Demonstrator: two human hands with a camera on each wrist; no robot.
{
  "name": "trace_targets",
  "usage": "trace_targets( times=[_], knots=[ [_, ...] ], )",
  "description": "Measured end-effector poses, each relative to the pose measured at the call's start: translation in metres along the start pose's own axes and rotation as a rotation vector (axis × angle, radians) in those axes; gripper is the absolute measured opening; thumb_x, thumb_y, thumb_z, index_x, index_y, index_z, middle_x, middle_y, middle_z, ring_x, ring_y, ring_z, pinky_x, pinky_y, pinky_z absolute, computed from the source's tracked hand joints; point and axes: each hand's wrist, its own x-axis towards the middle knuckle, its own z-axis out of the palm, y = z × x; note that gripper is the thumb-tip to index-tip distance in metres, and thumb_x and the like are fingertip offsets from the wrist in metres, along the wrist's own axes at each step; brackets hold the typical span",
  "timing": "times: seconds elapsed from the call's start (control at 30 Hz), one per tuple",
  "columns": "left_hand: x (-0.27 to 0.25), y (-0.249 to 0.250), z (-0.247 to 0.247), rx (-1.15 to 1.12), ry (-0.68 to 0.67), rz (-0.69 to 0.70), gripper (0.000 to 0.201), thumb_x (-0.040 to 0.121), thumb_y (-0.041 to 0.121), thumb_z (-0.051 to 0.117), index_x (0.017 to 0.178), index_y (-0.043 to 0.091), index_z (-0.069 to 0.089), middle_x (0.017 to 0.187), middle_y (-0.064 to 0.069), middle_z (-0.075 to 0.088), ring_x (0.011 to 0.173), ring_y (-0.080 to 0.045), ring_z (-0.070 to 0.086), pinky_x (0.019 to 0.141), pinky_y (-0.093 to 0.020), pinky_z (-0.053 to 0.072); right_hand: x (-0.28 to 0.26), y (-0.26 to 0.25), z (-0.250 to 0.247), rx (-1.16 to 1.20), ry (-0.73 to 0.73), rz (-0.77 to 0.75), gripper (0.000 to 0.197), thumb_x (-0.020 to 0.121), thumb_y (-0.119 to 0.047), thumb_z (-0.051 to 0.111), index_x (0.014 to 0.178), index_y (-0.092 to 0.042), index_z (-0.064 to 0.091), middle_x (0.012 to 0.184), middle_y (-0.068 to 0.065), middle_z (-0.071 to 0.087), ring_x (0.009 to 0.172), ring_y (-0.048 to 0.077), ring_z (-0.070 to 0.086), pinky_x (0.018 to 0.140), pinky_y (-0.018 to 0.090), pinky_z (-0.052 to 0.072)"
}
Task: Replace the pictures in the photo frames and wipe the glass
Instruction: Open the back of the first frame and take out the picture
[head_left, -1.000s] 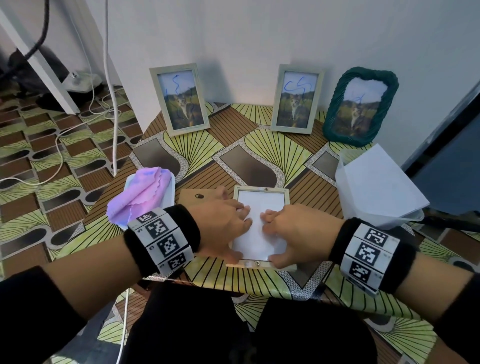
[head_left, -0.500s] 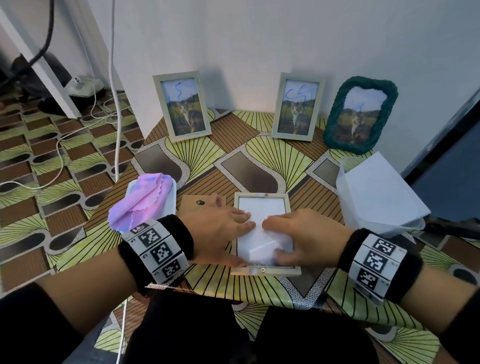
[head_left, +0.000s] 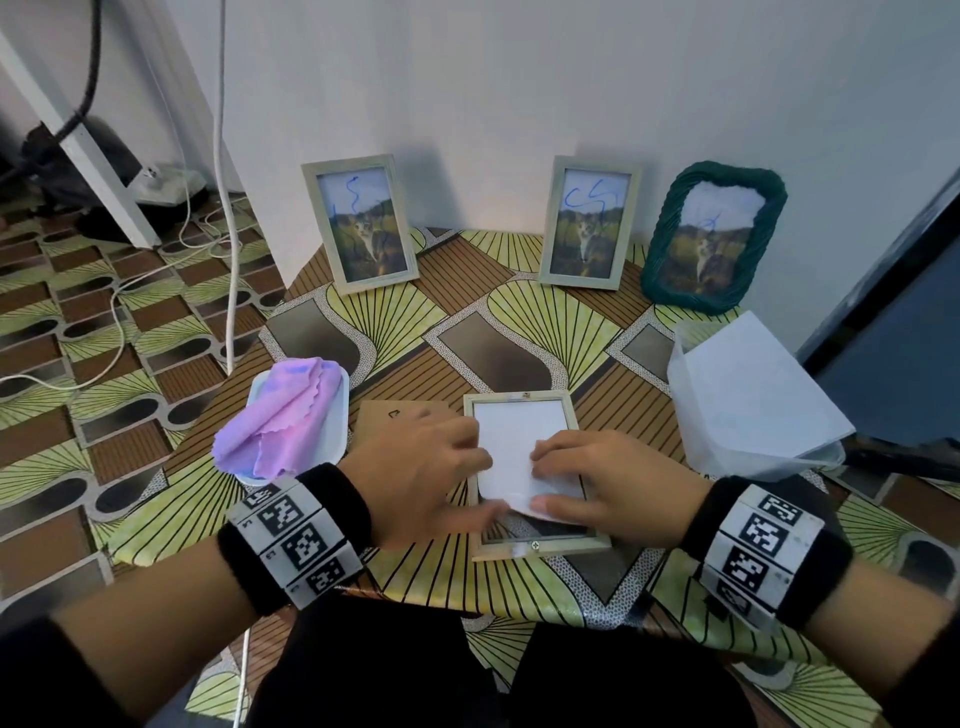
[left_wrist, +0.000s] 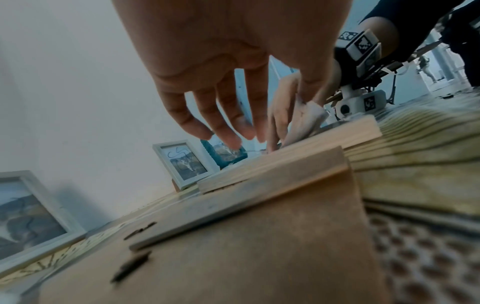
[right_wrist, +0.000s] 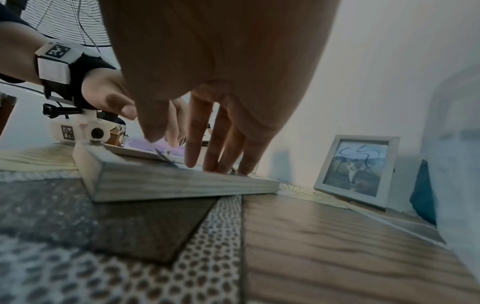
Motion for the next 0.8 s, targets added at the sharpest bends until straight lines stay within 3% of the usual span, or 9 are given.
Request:
trace_targets(
  times=[0.07, 0.13, 0.27, 0.4, 0.53, 0.7, 0.8],
  knots=[
    [-0.001, -0.003, -0.003, 0.0, -0.009, -0.111, 0.072, 0.084, 0.082, 0.026, 0.104, 0.027, 0.068, 0.089, 0.008, 0.057, 0.085, -0.015, 0.051, 0.077, -0.037, 0.046, 0.0, 0.001, 0.001, 0.0, 0.005, -0.005, 0.04, 0.095, -0.047, 0.054, 0.12, -0.018, 0.067, 0.131, -0.004, 0.06, 0.118, 0.012, 0.056, 0.101, 0.032, 0.044],
    [-0.002, -0.007, -0.005, -0.125, -0.056, -0.182, 0.073, 0.078, 0.086, 0.035, 0.107, 0.026, 0.066, 0.085, 0.01, 0.059, 0.082, -0.014, 0.052, 0.075, -0.038, 0.048, 0.0, 0.002, 0.003, -0.004, 0.005, -0.002, 0.04, 0.096, -0.046, 0.054, 0.121, -0.018, 0.067, 0.133, -0.004, 0.057, 0.12, 0.011, 0.055, 0.103, 0.032, 0.043],
    [-0.004, -0.002, -0.003, -0.553, -0.153, -0.306, 0.057, 0.072, 0.066, 0.07, 0.114, 0.028, 0.063, 0.085, 0.014, 0.068, 0.072, 0.0, 0.058, 0.079, -0.035, 0.052, 0.0, 0.002, 0.007, -0.048, -0.009, 0.006, 0.051, 0.09, -0.054, 0.058, 0.13, -0.022, 0.058, 0.137, -0.007, 0.048, 0.127, 0.01, 0.043, 0.108, 0.03, 0.037],
    [-0.004, 0.005, 0.006, -0.689, -0.125, -0.413, 0.045, 0.069, 0.051, 0.082, 0.105, 0.03, 0.066, 0.088, 0.012, 0.068, 0.073, 0.0, 0.061, 0.079, -0.034, 0.053, 0.0, 0.001, 0.008, -0.056, -0.017, 0.029, 0.06, 0.088, -0.061, 0.057, 0.136, -0.025, 0.051, 0.139, -0.01, 0.043, 0.124, 0.008, 0.044, 0.105, 0.028, 0.039],
    [-0.006, 0.007, 0.012, -0.835, -0.065, -0.478, 0.041, 0.067, 0.049, 0.084, 0.097, 0.028, 0.066, 0.077, 0.009, 0.069, 0.067, -0.001, 0.061, 0.075, -0.034, 0.055, -0.001, 0.002, 0.006, -0.025, -0.012, 0.05, 0.059, 0.09, -0.061, 0.052, 0.137, -0.026, 0.051, 0.139, -0.013, 0.044, 0.12, 0.005, 0.047, 0.101, 0.023, 0.039],
    [-0.008, 0.012, 0.011, -0.986, -0.058, -0.456, 0.028, 0.079, 0.04, 0.078, 0.094, 0.021, 0.064, 0.067, -0.001, 0.07, 0.058, -0.018, 0.067, 0.065, -0.037, 0.057, 0.0, 0.003, 0.004, 0.018, -0.005, 0.056, 0.05, 0.095, -0.052, 0.052, 0.135, -0.023, 0.055, 0.137, -0.011, 0.048, 0.122, 0.007, 0.048, 0.105, 0.026, 0.038],
    [-0.006, 0.012, 0.009, -1.022, 0.016, -0.458, 0.021, 0.085, 0.039, 0.072, 0.09, 0.019, 0.067, 0.066, 0.001, 0.071, 0.059, -0.015, 0.069, 0.067, -0.037, 0.059, 0.0, 0.003, 0.002, 0.033, -0.009, 0.058, 0.048, 0.096, -0.049, 0.052, 0.134, -0.021, 0.056, 0.134, -0.009, 0.05, 0.12, 0.008, 0.049, 0.103, 0.027, 0.038]
  ],
)
